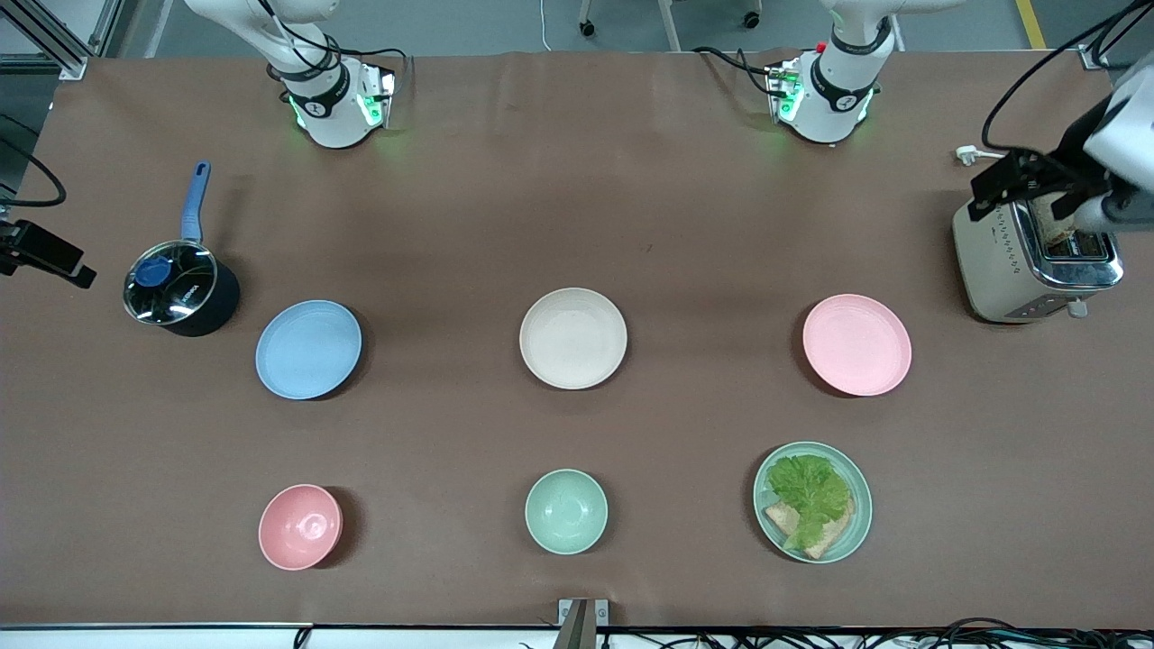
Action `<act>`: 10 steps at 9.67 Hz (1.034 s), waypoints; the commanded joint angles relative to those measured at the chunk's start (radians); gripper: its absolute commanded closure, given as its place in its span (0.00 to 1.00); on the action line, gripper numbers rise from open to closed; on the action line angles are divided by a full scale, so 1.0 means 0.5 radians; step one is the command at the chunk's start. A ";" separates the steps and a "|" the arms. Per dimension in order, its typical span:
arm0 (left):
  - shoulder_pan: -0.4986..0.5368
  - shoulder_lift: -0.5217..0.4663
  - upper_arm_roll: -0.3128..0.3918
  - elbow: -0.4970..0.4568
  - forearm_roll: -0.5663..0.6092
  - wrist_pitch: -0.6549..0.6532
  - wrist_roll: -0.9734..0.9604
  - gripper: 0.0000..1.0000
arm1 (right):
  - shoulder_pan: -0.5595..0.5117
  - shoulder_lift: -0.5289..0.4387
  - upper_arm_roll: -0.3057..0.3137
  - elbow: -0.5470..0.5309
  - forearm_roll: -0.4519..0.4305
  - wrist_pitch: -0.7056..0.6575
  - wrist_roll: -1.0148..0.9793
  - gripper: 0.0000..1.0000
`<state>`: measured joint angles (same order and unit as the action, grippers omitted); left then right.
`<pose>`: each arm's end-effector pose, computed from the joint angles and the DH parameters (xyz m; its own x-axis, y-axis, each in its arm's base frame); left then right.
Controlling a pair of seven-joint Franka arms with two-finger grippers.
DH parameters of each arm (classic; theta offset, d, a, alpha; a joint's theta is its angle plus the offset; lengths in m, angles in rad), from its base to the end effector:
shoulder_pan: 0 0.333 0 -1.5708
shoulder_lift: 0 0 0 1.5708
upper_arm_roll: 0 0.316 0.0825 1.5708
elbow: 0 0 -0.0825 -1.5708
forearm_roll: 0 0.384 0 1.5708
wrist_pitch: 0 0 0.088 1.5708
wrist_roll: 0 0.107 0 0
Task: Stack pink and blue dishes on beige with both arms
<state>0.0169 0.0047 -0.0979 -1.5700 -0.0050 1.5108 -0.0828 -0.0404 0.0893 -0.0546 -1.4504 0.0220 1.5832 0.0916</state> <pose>0.5474 -0.0449 0.6172 0.9979 0.0016 -0.0641 0.0017 -1.0000 0.0002 0.5819 -0.0515 0.6318 0.9818 -0.1853 0.0419 -0.1845 -0.9826 -0.0210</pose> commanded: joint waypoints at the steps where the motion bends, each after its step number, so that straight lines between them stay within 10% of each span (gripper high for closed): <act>1: 0.092 0.208 -0.016 -0.163 0.044 0.235 0.043 0.00 | -0.057 0.042 -0.010 -0.163 -0.001 0.045 -0.252 0.00; 5: 0.199 0.484 -0.010 -0.661 0.095 1.024 0.232 0.00 | -0.051 0.109 -0.010 -1.178 0.023 1.258 -0.410 0.00; 10: 0.362 0.809 -0.013 -0.928 0.124 1.647 0.386 0.11 | -0.051 0.585 -0.004 -1.545 0.027 2.126 -0.613 0.00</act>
<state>0.1957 0.3722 -0.0977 -1.9855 0.0400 2.2529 0.1085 -0.0603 0.3806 -0.0599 -2.2038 0.0255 2.6196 -0.1892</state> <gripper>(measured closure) 0.097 0.000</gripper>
